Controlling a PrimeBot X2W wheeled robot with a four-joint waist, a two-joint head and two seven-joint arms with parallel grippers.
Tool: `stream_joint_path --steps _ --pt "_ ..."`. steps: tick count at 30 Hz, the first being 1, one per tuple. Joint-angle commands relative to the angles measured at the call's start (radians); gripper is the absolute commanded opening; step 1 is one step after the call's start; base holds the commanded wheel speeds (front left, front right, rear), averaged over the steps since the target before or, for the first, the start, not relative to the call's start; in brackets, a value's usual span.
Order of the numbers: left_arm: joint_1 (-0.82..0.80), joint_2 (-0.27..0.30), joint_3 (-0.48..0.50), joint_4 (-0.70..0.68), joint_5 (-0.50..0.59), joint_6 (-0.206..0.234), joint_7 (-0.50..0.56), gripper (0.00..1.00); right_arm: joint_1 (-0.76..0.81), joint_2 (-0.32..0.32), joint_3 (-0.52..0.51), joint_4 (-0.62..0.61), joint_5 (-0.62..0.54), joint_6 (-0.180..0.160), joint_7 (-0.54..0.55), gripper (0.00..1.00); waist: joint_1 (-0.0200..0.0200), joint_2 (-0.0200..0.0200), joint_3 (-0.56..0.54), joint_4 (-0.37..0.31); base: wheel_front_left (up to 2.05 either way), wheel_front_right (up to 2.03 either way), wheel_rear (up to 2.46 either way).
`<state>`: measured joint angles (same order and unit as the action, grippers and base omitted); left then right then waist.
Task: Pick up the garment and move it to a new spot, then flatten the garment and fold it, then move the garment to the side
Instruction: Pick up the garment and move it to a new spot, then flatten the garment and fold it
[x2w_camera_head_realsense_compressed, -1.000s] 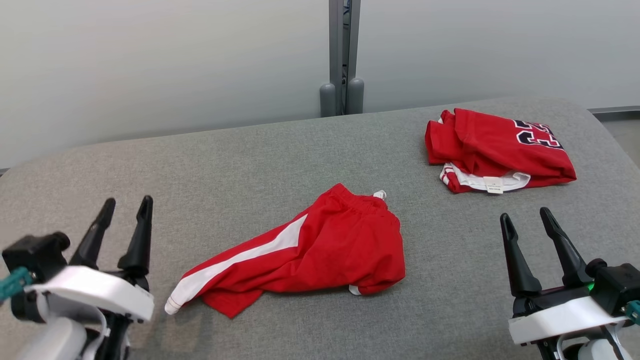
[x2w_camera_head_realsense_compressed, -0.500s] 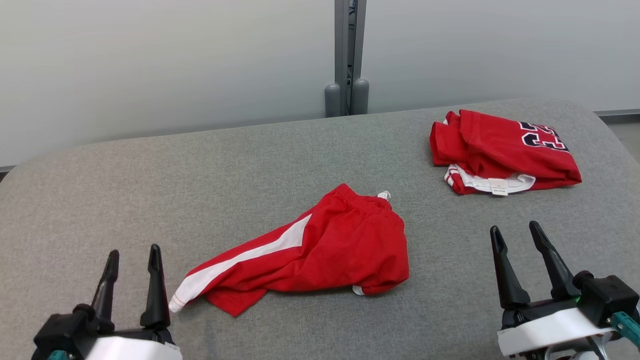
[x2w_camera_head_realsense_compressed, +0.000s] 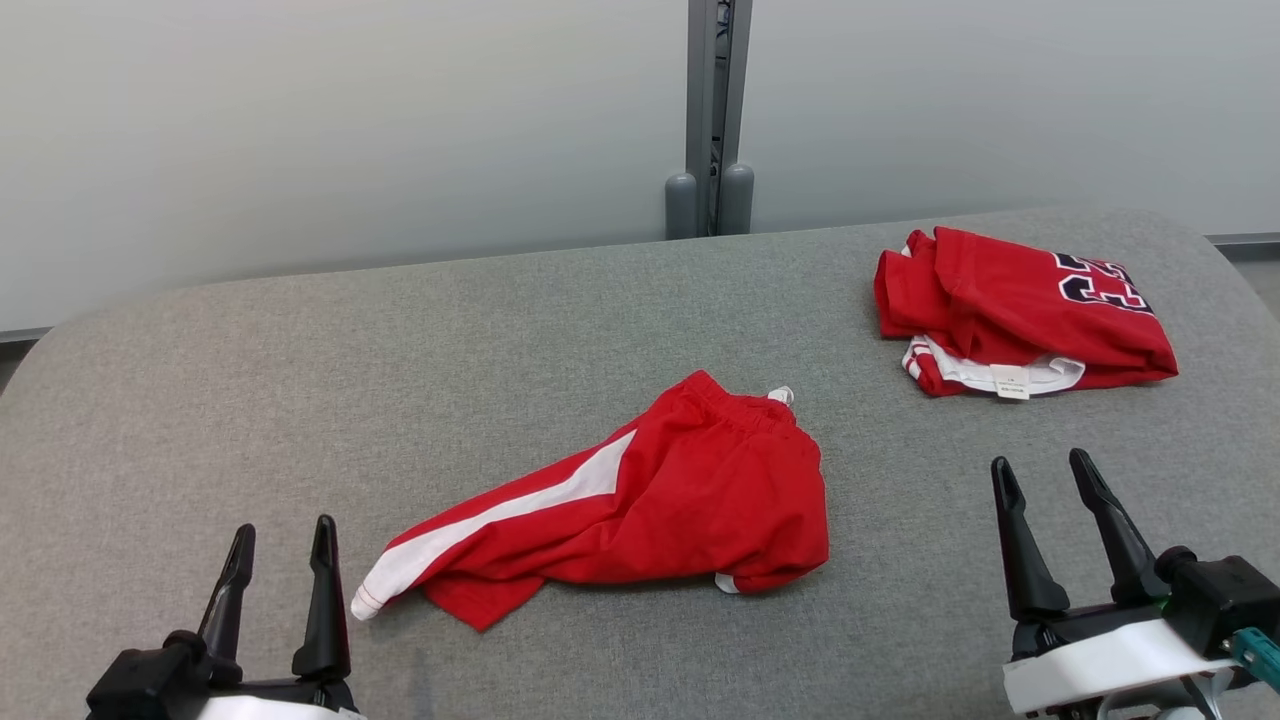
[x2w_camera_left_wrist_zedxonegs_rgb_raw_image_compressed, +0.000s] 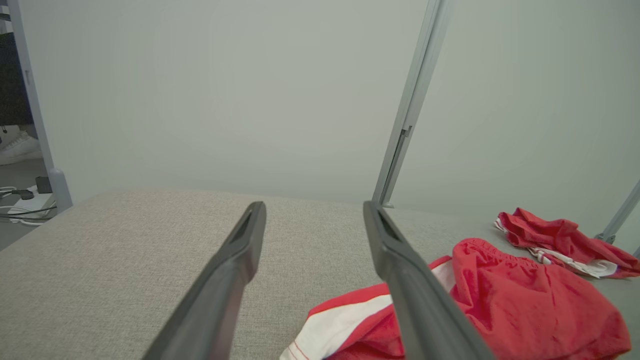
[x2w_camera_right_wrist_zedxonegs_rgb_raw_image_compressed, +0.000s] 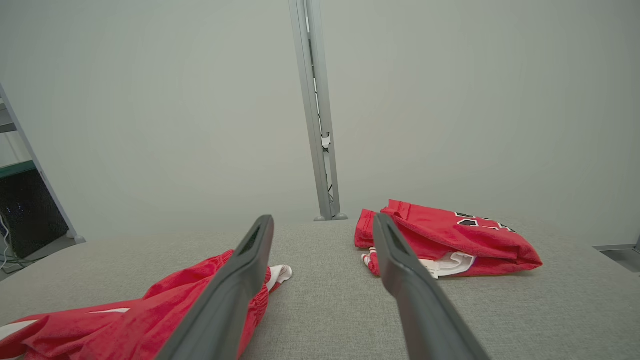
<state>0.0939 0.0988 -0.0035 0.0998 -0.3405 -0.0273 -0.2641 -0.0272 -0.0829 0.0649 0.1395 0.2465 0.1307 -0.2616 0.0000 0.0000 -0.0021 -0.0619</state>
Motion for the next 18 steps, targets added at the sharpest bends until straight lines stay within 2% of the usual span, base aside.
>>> stream_joint_path --steps 1,13,18 --pt "-0.018 -0.006 0.013 0.006 0.014 -0.011 0.000 1.00 -0.002 -0.003 -0.006 -0.003 0.002 0.000 -0.005 1.00 0.0000 0.0000 0.000 0.000 0.00 0.00 0.00" --pt "-0.025 -0.036 0.055 0.032 0.065 -0.057 0.000 1.00 -0.006 -0.001 -0.002 -0.005 0.006 0.000 -0.005 1.00 0.0000 0.0000 -0.003 0.008 0.00 0.00 0.00" --pt "-0.038 -0.041 0.048 0.061 0.076 -0.064 0.000 1.00 -0.068 -0.007 0.027 0.012 0.061 0.000 -0.005 1.00 0.0000 0.0000 0.004 0.021 0.00 0.00 0.00"
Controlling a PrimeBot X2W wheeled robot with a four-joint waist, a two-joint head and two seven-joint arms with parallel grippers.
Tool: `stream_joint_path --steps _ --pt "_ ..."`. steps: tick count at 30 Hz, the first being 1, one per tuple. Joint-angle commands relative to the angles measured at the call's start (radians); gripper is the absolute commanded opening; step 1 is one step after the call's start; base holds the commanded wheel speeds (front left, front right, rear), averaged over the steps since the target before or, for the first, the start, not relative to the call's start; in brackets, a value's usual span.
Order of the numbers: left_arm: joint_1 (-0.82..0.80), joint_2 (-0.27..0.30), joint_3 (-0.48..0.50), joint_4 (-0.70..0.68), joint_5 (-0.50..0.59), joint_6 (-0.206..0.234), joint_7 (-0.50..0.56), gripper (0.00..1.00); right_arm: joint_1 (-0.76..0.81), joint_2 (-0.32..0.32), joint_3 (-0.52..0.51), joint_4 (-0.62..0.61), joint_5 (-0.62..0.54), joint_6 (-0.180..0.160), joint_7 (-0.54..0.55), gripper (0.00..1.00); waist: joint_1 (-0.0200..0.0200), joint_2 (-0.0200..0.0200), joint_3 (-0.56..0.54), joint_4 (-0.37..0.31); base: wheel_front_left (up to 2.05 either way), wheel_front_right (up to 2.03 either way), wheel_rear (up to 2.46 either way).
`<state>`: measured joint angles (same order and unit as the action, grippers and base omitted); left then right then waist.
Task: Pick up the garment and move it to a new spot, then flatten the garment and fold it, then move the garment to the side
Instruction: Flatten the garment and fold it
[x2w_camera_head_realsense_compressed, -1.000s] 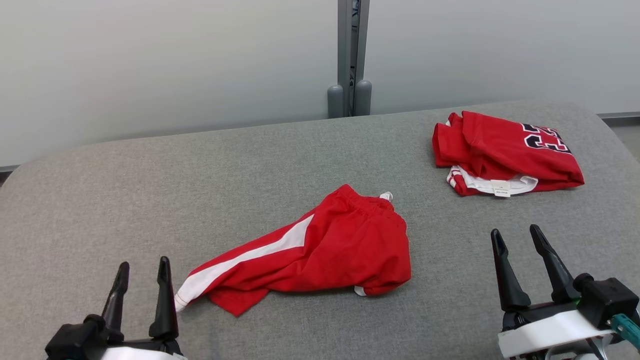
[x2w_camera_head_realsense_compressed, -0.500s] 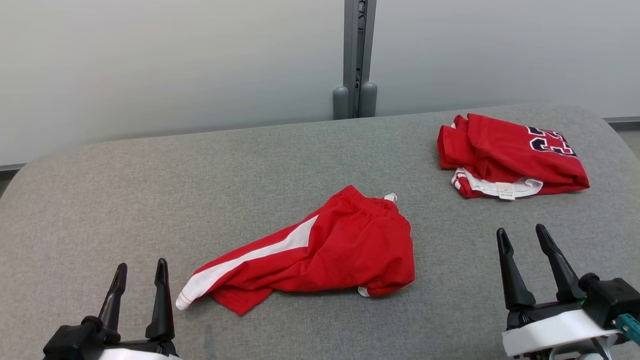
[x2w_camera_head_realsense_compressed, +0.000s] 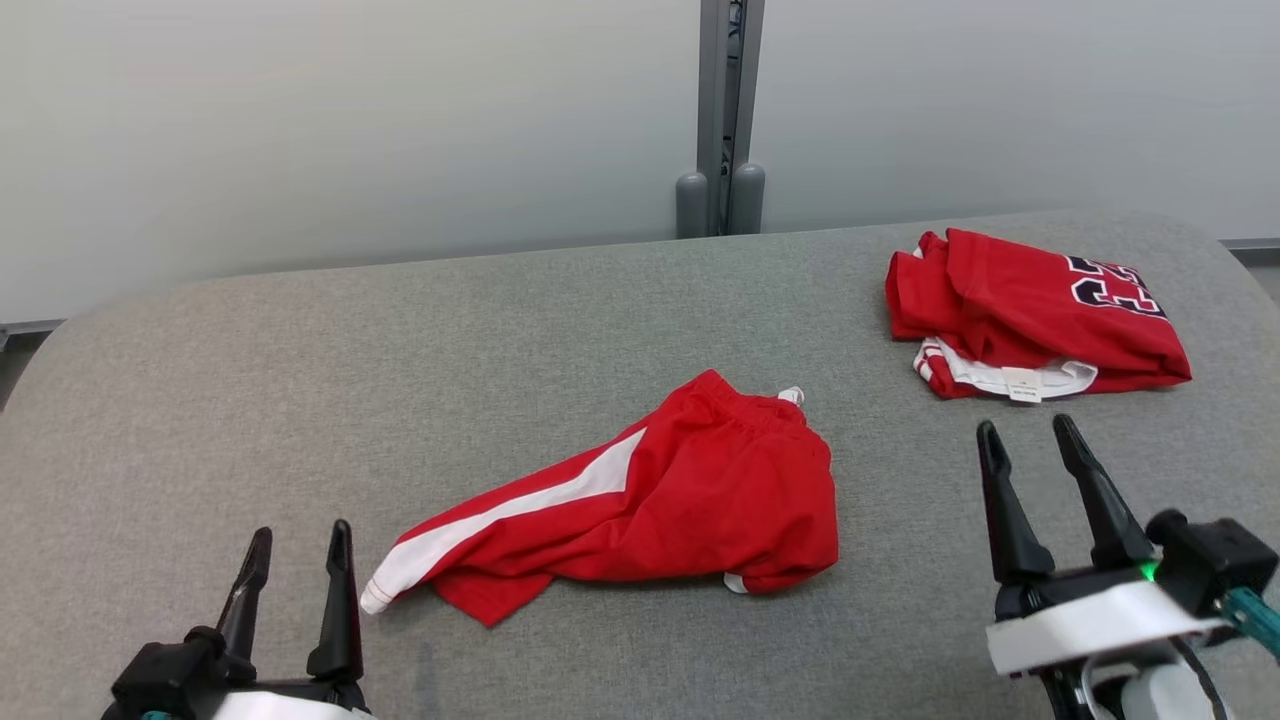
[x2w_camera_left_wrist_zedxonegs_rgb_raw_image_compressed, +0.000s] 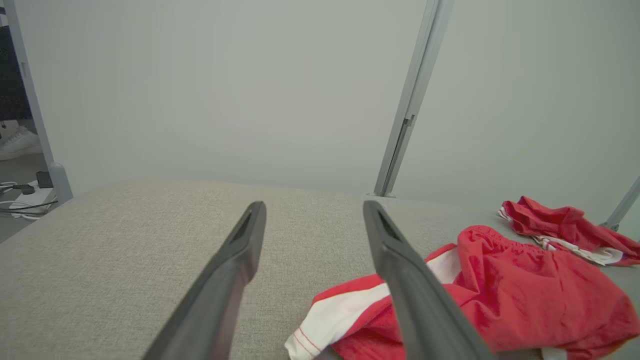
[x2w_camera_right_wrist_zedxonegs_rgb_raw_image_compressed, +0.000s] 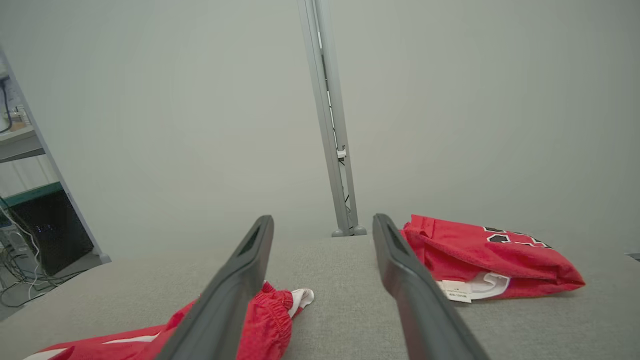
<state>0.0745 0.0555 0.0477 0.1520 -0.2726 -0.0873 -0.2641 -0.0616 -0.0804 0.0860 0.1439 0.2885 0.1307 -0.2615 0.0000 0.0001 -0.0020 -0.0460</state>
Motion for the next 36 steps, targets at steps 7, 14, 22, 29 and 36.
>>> stream_joint_path --steps 7,14,22,29,36 --pt "-0.088 0.001 -0.054 0.080 -0.007 -0.015 0.004 1.00 -0.238 -0.083 0.135 0.212 0.089 0.000 0.122 1.00 0.0000 -0.0001 0.046 0.080 0.00 0.00 0.00" --pt "-0.195 -0.002 -0.147 0.144 -0.038 -0.026 0.074 1.00 -0.473 -0.103 0.166 0.410 0.263 0.000 0.408 1.00 0.0000 -0.0001 0.105 0.196 0.00 0.00 0.00" --pt "-0.325 -0.003 -0.248 0.239 -0.065 -0.035 0.195 1.00 -0.660 -0.098 0.149 0.629 0.383 0.000 0.679 1.00 0.0000 -0.0001 0.160 0.286 0.00 0.00 0.00" --pt "-0.356 -0.003 -0.319 0.279 -0.134 -0.021 0.155 1.00 -0.757 -0.096 0.131 0.800 0.395 0.000 0.810 1.00 0.0000 -0.0001 0.184 0.322 0.00 0.00 0.00" --pt "-0.364 -0.003 -0.348 0.320 -0.168 -0.003 0.110 1.00 -0.782 -0.083 0.152 0.824 0.390 0.000 0.767 0.00 0.0000 -0.0001 0.176 0.332 0.00 0.00 0.00"
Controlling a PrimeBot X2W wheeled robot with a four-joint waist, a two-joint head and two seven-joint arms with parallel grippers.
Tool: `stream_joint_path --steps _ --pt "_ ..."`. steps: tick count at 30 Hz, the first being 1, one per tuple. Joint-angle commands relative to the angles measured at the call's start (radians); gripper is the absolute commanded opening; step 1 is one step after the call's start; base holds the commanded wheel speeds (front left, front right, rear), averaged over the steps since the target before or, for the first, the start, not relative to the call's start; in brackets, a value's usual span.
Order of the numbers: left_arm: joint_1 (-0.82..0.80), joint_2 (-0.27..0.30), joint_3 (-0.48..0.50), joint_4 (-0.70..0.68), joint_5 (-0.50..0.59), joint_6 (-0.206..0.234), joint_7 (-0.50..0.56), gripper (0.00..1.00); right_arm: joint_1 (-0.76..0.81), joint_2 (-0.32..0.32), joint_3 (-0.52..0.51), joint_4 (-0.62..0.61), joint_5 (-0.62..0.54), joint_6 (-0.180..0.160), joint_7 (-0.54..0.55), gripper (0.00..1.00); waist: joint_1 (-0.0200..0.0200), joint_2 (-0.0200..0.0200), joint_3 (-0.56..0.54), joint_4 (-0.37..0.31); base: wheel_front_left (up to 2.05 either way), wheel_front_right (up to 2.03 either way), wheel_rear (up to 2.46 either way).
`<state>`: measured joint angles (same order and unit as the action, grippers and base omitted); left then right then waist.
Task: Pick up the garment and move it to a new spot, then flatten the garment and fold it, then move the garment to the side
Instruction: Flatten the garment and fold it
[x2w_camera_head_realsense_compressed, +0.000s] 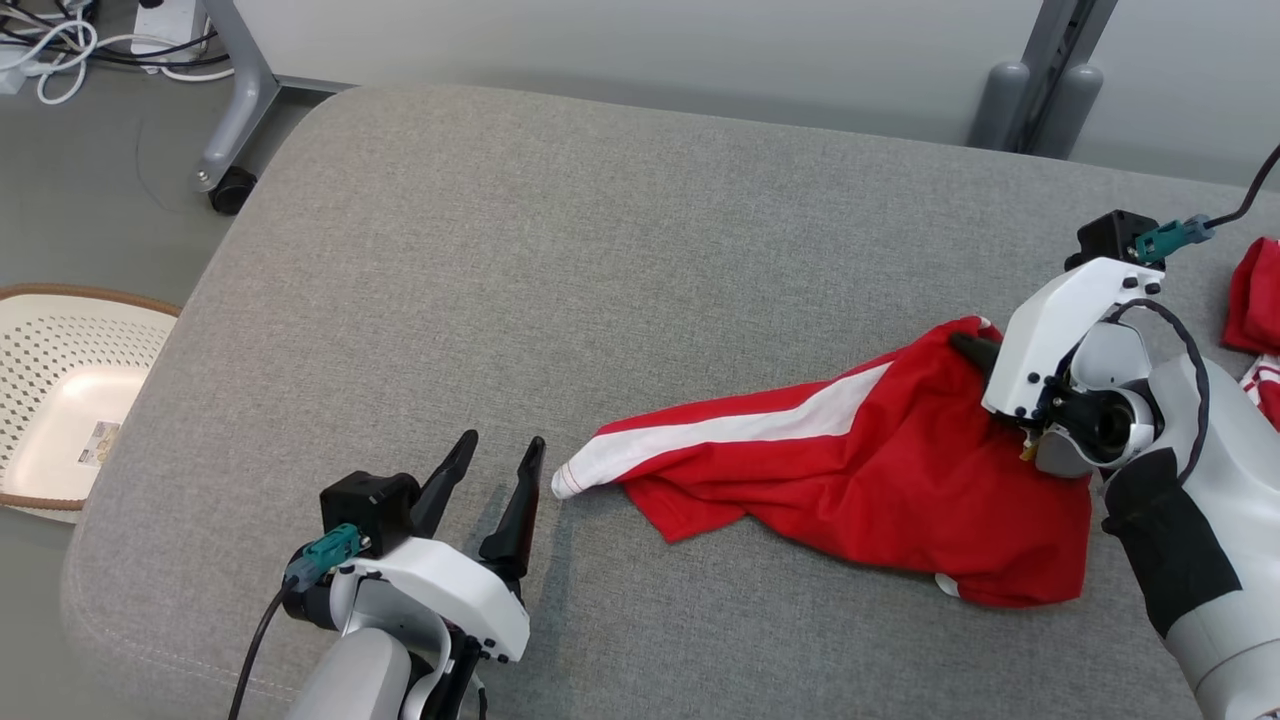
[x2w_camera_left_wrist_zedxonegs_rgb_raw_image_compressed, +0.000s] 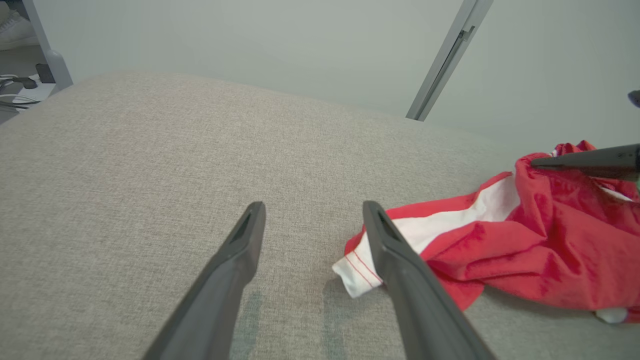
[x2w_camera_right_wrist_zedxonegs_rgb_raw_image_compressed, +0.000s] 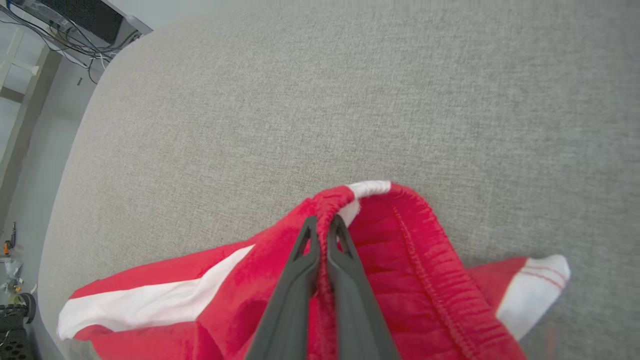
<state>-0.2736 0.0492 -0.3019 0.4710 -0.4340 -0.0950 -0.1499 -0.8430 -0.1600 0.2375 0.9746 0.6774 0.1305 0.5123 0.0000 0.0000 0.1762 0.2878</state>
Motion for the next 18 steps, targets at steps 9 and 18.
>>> stream_joint_path --steps 9,18 --pt "0.026 0.033 0.029 0.005 -0.020 0.027 -0.036 1.00 0.104 -0.015 0.103 -0.202 0.094 0.001 -0.120 0.00 0.0000 0.0000 -0.081 -0.073 0.00 0.00 0.00" --pt "0.110 0.090 0.072 -0.055 -0.036 0.062 -0.029 1.00 0.380 -0.095 0.178 -0.545 0.215 0.001 -0.212 0.00 0.0000 0.0000 -0.148 -0.188 0.00 0.00 0.00"
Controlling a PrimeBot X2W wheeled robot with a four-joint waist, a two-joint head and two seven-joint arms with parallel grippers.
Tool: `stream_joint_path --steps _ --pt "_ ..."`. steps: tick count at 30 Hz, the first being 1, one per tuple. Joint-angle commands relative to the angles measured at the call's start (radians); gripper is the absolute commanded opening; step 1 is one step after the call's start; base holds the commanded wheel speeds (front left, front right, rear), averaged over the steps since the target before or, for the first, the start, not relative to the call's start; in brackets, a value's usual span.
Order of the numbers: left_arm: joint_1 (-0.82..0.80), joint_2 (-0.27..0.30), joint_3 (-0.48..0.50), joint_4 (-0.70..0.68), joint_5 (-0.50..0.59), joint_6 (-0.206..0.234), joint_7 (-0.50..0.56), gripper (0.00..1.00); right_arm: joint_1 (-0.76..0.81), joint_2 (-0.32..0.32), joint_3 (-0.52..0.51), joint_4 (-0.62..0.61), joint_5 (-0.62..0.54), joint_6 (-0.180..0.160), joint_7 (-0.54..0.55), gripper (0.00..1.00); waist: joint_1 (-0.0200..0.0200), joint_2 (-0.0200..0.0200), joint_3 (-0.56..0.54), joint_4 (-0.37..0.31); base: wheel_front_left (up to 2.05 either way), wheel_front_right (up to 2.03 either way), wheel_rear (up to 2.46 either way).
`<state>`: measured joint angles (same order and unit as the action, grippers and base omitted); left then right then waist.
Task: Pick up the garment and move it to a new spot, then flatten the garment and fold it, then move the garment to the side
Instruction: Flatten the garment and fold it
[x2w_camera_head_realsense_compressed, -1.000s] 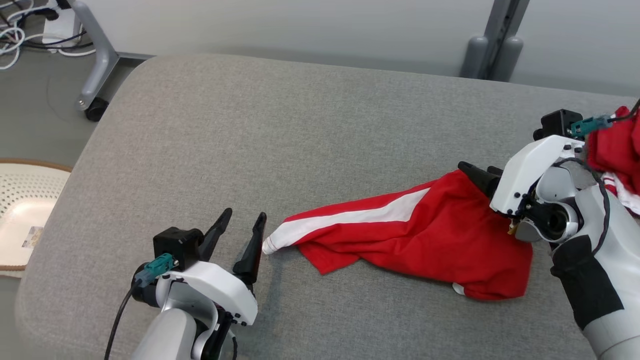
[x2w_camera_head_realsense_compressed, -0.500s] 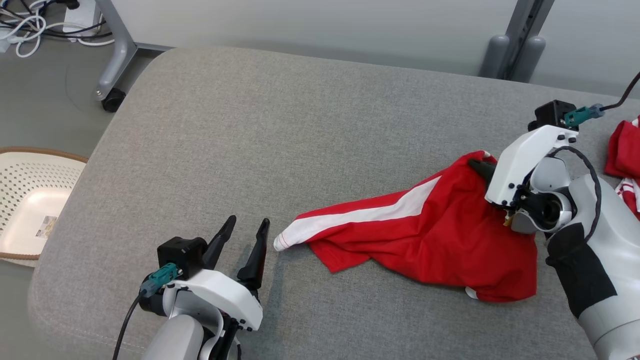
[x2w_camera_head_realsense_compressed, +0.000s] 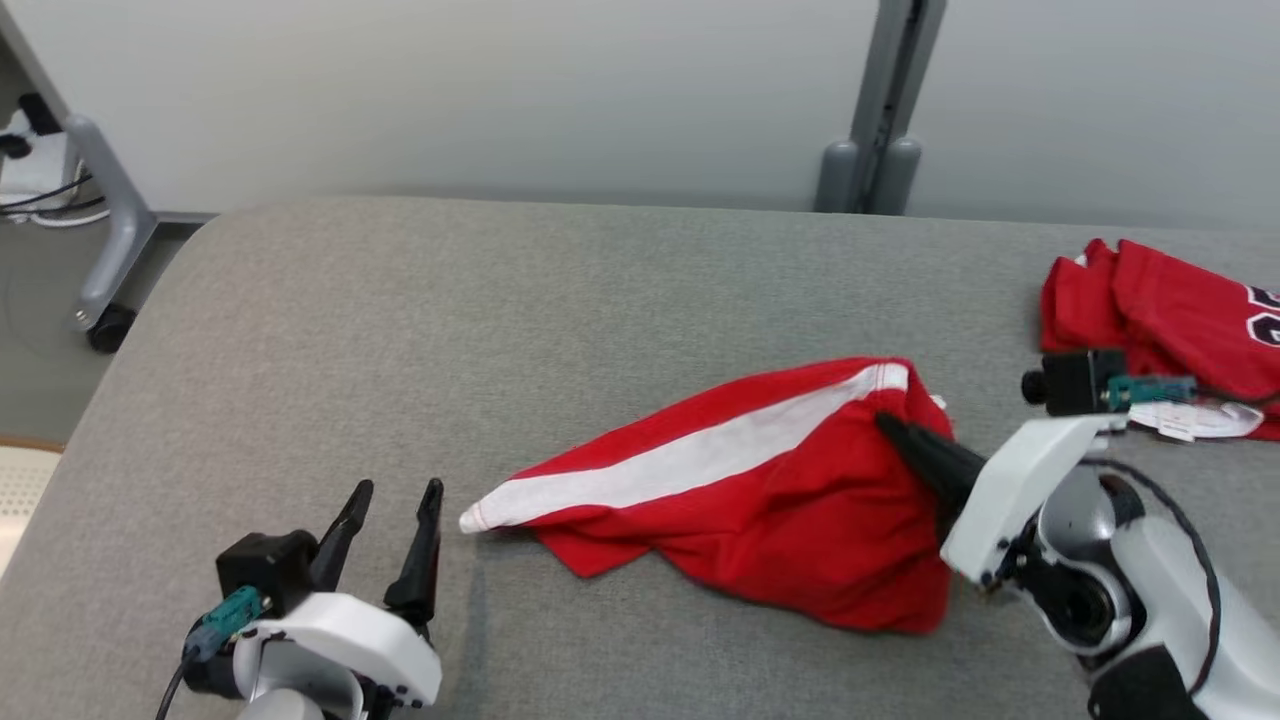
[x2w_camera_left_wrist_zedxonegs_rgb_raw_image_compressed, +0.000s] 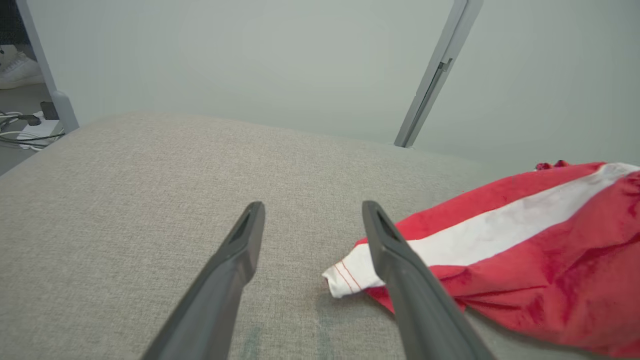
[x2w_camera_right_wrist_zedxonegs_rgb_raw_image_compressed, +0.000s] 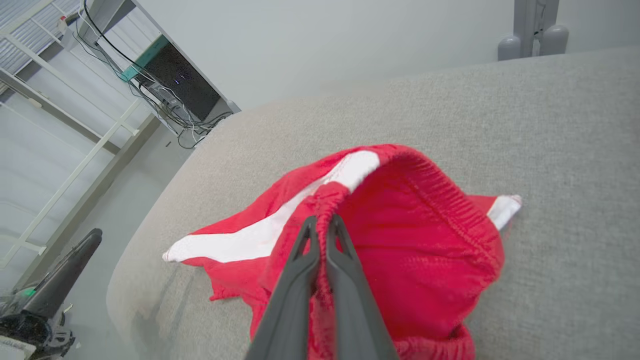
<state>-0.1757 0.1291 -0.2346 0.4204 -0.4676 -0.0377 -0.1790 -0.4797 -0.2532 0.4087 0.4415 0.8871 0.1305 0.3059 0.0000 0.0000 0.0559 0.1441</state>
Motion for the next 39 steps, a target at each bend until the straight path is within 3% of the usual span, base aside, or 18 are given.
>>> stream_joint_path --steps 1,7,13,16,18,27,34,39 --pt "0.024 0.020 0.007 -0.015 -0.002 0.006 0.005 1.00 0.051 -0.019 0.015 -0.050 0.010 0.001 -0.007 0.00 0.0000 0.0000 -0.031 -0.061 0.00 0.00 0.00" --pt "0.087 0.071 0.018 -0.082 -0.007 0.022 0.046 1.00 0.235 -0.088 0.004 -0.210 0.035 0.001 -0.010 0.00 0.0000 0.0000 -0.033 -0.119 0.00 0.00 0.00" --pt "0.119 0.078 0.023 -0.137 -0.016 0.038 0.066 1.00 0.372 -0.117 -0.024 -0.296 0.070 0.001 0.036 0.03 0.0000 0.0000 -0.030 -0.136 0.00 0.00 0.00" --pt "0.129 0.071 0.016 -0.147 -0.019 0.042 0.070 1.00 0.409 -0.128 -0.031 -0.301 0.052 0.001 0.063 0.32 0.0000 0.0000 -0.029 -0.138 0.00 0.00 0.00" --pt "0.129 0.069 0.013 -0.149 -0.022 0.044 0.071 1.00 0.421 -0.122 -0.043 -0.289 0.029 0.001 0.063 1.00 0.0000 0.0000 -0.030 -0.138 0.00 0.00 0.00" --pt "0.141 0.067 0.010 -0.162 -0.024 0.054 0.052 1.00 0.454 -0.079 -0.121 -0.336 -0.056 0.001 -0.053 1.00 0.0000 0.0000 -0.055 -0.132 0.00 0.00 0.00" --pt "0.149 0.079 0.024 -0.189 -0.023 0.064 0.026 1.00 0.461 -0.080 -0.238 -0.448 -0.147 0.001 -0.270 1.00 0.0000 0.0000 -0.061 -0.141 0.00 0.00 0.00" --pt "0.160 0.085 0.037 -0.213 -0.024 0.069 -0.002 1.00 0.478 -0.036 -0.303 -0.460 -0.255 0.001 -0.383 1.00 0.0000 0.0000 -0.063 -0.149 0.00 0.00 0.00"
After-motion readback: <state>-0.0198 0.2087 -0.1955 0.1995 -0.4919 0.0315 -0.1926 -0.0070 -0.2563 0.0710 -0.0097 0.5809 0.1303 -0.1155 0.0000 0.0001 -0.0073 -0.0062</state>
